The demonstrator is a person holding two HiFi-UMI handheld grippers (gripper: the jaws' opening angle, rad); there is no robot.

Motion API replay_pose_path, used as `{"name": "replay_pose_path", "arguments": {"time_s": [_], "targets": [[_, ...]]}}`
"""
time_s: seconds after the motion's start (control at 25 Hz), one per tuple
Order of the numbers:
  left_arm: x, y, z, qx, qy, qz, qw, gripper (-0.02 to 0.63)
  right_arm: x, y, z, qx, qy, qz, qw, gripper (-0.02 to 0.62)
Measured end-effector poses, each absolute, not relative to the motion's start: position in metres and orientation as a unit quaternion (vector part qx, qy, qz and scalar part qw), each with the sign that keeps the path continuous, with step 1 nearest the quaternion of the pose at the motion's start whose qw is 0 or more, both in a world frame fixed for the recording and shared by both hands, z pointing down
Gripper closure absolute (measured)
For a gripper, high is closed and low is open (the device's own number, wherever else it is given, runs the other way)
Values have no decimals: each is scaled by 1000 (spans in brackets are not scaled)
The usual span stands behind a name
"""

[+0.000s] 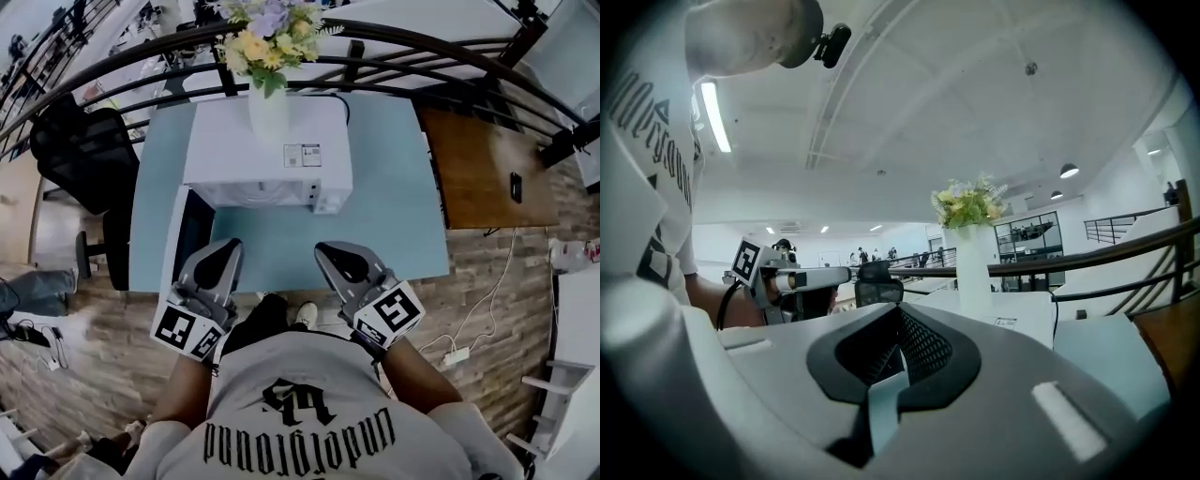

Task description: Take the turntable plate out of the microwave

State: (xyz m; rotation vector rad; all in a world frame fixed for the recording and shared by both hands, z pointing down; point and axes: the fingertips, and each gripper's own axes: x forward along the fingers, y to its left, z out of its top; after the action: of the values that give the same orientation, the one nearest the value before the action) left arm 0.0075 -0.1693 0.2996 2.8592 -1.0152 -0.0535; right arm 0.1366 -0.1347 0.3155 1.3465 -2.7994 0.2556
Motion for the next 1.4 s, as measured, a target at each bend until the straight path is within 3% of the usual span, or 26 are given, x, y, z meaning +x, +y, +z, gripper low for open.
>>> {"name": "replay_pose_path", "arguments": {"time_s": [1.0,1.4], "targets": [[-12,-266,429,922,-376,7,91,556,89,-228,469,392,-890,223,60,591],[-12,-291,482,916,-388,22,99,555,75,-258,544,390,-868,301,65,540]]}}
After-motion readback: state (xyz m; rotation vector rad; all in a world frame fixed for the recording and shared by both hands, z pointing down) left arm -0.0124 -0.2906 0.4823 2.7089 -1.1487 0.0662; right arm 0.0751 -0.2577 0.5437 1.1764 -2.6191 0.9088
